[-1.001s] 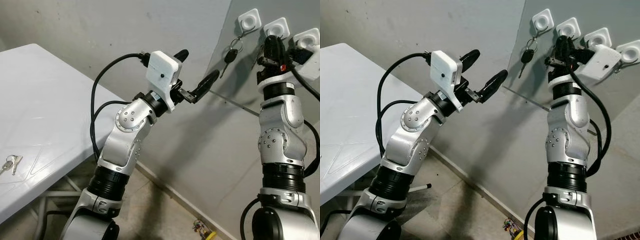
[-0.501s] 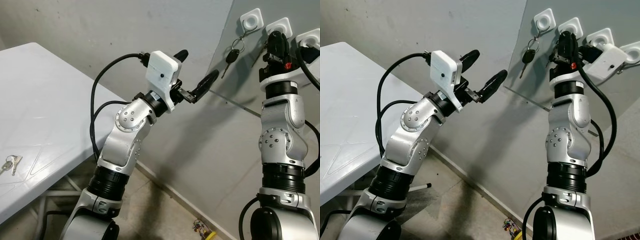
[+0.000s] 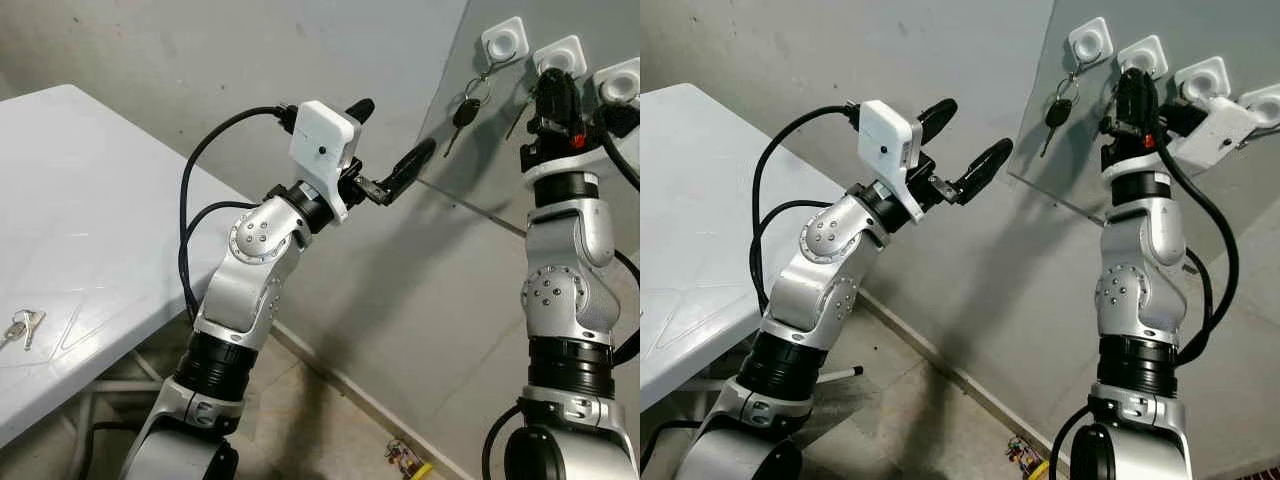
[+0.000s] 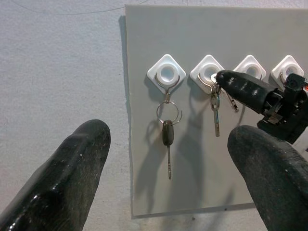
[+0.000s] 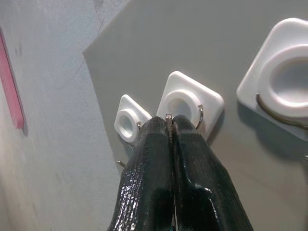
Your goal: Hang keys on a hook
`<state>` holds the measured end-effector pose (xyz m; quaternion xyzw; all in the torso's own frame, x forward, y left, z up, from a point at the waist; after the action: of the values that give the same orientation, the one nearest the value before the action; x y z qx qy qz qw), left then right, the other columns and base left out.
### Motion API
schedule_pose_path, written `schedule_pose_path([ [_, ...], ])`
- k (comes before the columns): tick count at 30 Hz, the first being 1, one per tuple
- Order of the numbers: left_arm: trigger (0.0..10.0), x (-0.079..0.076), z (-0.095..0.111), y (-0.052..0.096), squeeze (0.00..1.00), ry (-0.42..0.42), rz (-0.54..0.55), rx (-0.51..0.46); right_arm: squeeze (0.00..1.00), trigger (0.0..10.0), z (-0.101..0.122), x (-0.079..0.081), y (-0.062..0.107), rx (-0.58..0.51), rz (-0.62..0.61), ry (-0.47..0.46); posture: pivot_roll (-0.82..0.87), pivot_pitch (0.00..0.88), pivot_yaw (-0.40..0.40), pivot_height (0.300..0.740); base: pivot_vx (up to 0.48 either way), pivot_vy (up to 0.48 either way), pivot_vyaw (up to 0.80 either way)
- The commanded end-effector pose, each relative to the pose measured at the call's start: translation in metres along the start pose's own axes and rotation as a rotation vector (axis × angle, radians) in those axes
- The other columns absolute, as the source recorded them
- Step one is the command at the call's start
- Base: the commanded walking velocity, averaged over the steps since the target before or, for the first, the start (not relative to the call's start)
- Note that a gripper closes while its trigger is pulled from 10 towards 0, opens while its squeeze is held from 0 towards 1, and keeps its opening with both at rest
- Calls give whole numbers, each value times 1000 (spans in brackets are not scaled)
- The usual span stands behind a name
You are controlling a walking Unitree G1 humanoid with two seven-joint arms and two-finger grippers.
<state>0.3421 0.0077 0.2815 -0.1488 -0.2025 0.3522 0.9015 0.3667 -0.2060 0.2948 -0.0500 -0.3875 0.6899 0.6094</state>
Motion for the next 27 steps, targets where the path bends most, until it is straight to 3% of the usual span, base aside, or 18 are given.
schedule_pose_path([
  [1, 10000, -1, 6, -2, 0, -5, -5, -19, 0, 10000, 8, 5, -1, -35, 29, 11, -15, 76, -94, 711, 0, 0, 0],
  [13, 10000, 0, 7, -2, 0, -5, 0, -25, 0, 10000, 7, 8, -2, -33, 41, 39, -12, 74, -97, 711, 0, 0, 0],
  [14, 10000, 0, 7, -2, 0, -4, 1, -24, 333, 10000, 6, 8, -2, -28, 50, 29, -12, 73, -98, 711, 0, 0, 0],
  [15, 10000, 0, 7, -2, 0, -4, 1, -24, 333, 10000, 6, 8, -2, -28, 50, 29, -12, 73, -98, 711, 0, 0, 0],
  [16, 10000, 0, 7, -2, 0, -4, 1, -24, 1000, 10000, 6, 9, -2, -26, 54, 25, -12, 73, -98, 711, 0, 0, 0],
  [27, 10000, 0, 8, -3, 0, -3, 4, -26, 1000, 10000, 6, 11, -3, -25, 69, 27, -12, 74, -101, 711, 0, 0, 0],
])
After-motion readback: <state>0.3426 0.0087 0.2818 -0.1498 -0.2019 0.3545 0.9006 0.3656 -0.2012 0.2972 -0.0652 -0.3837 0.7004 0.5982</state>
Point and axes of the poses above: a point about 5 cm out from each wrist's last joint towards the gripper, its own y axis pointing back from the gripper into the wrist, its own z axis along the axis of the wrist's last joint, x = y × z, the point moved 3 cm from there along -y, pointing out of the wrist towards the gripper, and after that the axes turned 5 degrees about -y, right-handed, at the moved point
